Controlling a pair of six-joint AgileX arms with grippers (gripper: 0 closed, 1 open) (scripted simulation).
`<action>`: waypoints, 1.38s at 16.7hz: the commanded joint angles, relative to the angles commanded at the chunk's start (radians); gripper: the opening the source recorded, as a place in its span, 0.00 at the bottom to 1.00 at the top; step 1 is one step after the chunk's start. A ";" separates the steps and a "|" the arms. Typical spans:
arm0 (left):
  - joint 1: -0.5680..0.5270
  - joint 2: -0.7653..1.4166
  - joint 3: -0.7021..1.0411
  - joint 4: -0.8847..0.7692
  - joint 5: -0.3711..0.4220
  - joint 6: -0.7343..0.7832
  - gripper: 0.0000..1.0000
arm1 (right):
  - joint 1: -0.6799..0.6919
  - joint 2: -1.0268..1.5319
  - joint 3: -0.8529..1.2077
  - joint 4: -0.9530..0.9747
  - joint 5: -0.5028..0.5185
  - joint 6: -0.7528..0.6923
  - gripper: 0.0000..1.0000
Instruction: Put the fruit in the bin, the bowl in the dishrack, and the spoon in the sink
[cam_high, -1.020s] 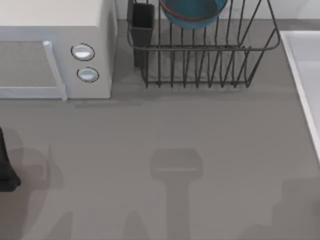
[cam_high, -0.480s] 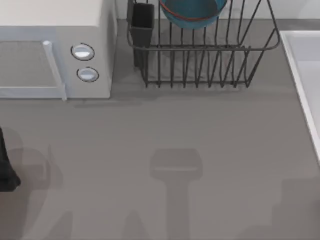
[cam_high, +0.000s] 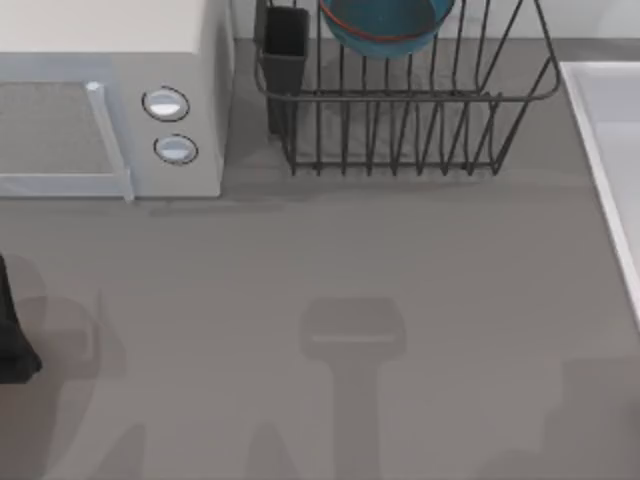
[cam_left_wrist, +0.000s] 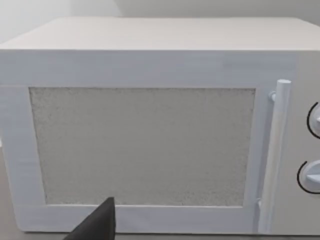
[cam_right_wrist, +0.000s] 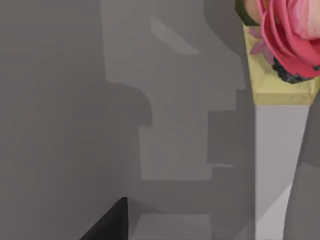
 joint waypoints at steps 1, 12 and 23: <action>0.000 0.000 0.000 0.000 0.000 0.000 1.00 | 0.000 0.000 0.000 0.000 0.000 0.000 0.00; 0.000 0.000 0.000 0.000 0.000 0.000 1.00 | -0.006 -0.202 0.270 -0.473 -0.017 -0.006 0.00; 0.000 0.000 0.000 0.000 0.000 0.000 1.00 | -0.003 -0.185 0.381 -0.567 -0.017 -0.001 0.00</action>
